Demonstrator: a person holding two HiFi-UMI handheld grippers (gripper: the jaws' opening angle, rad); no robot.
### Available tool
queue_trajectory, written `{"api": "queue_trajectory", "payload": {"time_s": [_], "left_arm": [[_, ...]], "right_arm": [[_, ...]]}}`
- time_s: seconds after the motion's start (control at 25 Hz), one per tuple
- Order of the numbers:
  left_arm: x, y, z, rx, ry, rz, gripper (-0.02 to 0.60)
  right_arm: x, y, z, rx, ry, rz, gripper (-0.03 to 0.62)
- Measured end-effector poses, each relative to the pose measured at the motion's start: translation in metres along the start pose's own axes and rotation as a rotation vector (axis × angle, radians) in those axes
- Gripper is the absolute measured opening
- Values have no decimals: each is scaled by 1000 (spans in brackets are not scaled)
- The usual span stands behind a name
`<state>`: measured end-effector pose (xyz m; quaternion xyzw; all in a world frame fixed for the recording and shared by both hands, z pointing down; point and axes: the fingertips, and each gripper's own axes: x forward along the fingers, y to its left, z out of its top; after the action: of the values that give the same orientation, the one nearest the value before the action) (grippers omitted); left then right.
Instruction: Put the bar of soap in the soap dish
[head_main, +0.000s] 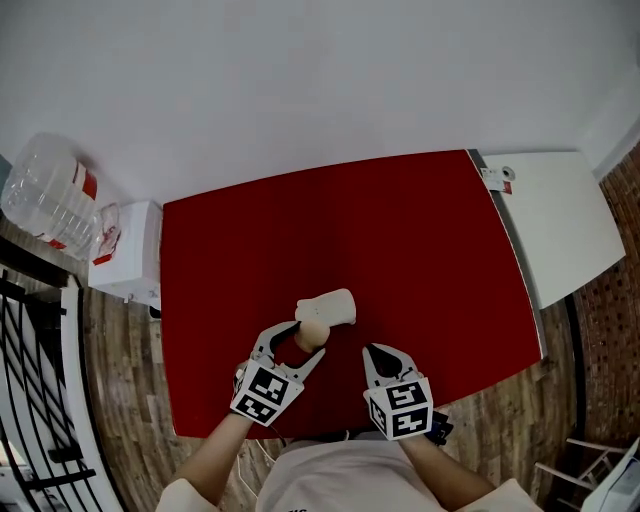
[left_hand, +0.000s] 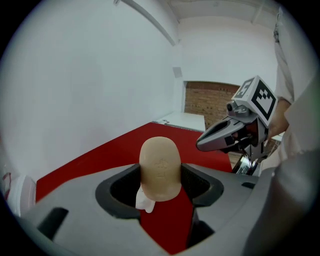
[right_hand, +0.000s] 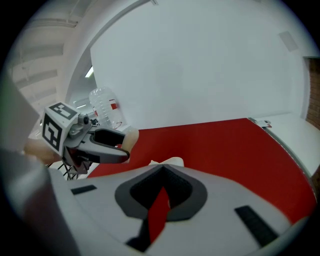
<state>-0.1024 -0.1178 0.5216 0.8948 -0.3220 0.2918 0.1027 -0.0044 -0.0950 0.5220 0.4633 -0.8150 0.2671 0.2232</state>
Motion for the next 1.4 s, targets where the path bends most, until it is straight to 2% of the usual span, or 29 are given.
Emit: {"api": "queue_trajectory", "payload": {"time_s": [0.2,0.44,0.76,1.4], "left_arm": [[42,13,-19,144,71,-139,262],[92,24,-45,266,167,-266,262],[121,30,-71,282,236,-348,262],[142,26,-97,308,297,-379,262]], "right_arm": [[13,-11,-11,50,12,-8,3],[20,-19,-25,116,18,-24,3],[22,-30,-41,179,24,-48,3],[27,-36,-51,228,20,-47,3]]}}
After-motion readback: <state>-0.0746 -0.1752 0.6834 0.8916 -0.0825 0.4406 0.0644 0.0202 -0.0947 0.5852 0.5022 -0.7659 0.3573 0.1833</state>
